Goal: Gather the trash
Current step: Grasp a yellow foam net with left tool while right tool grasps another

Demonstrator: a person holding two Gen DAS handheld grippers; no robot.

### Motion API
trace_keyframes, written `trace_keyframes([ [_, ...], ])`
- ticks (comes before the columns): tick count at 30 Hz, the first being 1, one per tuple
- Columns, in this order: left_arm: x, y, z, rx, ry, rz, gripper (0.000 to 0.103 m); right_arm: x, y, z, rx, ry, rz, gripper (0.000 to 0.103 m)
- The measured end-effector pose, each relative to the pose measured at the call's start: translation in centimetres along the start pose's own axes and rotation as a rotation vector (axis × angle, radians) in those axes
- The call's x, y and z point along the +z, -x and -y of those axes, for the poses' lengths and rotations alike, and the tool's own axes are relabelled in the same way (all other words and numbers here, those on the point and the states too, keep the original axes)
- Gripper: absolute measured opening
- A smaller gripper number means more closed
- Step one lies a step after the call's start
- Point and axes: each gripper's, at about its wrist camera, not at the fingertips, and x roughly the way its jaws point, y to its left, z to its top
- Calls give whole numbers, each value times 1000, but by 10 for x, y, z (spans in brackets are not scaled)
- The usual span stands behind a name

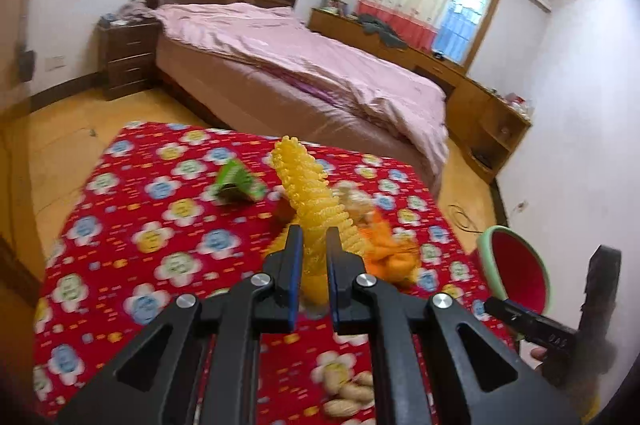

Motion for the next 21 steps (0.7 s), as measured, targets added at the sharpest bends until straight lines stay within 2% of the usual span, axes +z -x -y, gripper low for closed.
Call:
trace_keyframes([
  [6, -9, 12, -35, 99, 35, 1, 10, 3, -16, -46, 52, 89, -19, 86],
  [9, -15, 14, -53, 118, 66, -3, 10, 8, -29, -74, 93, 139, -31, 85],
  [15, -25, 15, -81, 148, 109, -2, 10, 16, -54, -115, 137, 225, -39, 74],
  [21, -31, 10, -95, 144, 130, -11, 10, 23, -90, -143, 163, 278, -89, 57],
])
